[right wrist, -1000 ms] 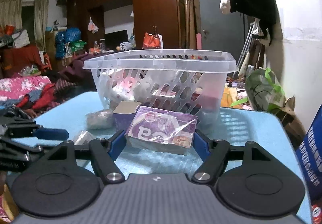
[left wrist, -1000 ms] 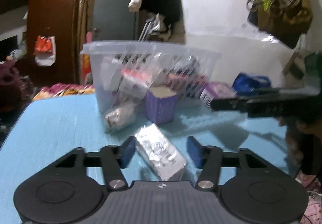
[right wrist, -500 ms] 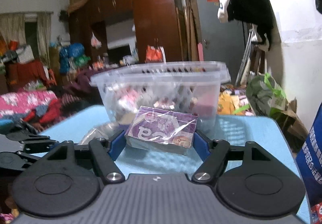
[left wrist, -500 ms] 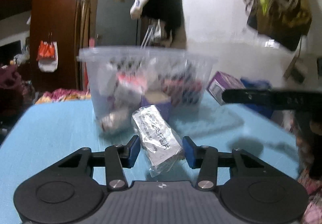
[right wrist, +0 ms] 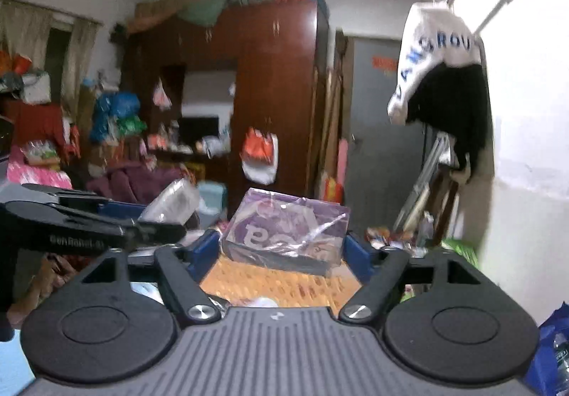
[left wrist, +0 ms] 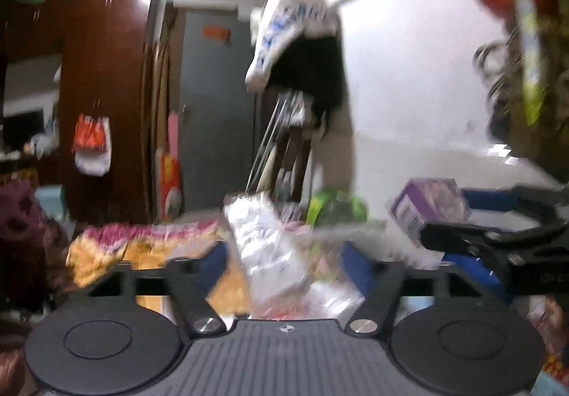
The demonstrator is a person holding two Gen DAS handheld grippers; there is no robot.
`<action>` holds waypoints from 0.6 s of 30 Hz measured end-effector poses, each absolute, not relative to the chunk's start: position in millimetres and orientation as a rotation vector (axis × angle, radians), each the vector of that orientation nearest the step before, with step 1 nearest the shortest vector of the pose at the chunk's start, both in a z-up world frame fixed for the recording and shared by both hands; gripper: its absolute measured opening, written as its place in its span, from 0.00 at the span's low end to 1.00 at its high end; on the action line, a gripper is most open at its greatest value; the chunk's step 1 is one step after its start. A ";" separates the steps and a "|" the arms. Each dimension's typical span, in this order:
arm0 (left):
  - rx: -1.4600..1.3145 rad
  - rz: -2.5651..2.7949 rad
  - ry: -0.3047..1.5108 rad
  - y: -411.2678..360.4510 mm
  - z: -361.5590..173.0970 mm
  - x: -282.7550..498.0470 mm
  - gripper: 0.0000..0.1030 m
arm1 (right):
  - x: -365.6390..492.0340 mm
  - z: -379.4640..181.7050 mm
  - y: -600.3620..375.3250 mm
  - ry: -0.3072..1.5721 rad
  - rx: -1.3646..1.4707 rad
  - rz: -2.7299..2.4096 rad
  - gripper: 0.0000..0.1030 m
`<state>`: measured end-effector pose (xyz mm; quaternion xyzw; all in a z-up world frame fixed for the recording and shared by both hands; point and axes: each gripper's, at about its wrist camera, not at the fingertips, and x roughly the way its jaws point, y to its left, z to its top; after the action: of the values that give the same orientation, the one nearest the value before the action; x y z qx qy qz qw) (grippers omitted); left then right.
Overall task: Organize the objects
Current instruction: 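Drop both items into the white basket by opening both tools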
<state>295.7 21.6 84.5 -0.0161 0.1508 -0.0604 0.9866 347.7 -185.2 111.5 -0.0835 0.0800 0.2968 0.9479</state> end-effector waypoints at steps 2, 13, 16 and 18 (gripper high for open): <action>-0.031 -0.129 0.297 26.3 75.0 285.1 0.76 | 350.8 102.8 -180.4 0.195 -0.192 0.568 0.93; 0.013 -0.078 0.324 57.7 10.1 201.6 0.89 | 300.1 14.2 -177.5 0.373 -0.144 0.706 1.00; -0.021 -0.073 0.396 66.0 -4.6 207.4 0.87 | 315.8 -5.0 -153.3 0.465 -0.173 0.713 0.87; -0.027 -0.072 0.399 67.9 -9.8 207.1 0.87 | 323.4 -12.9 -140.9 0.494 -0.190 0.711 0.80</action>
<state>207.1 67.9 -9.8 -0.0132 0.1983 -0.0358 0.9794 323.4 -140.9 -12.9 -0.0918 0.2391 0.3439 0.9034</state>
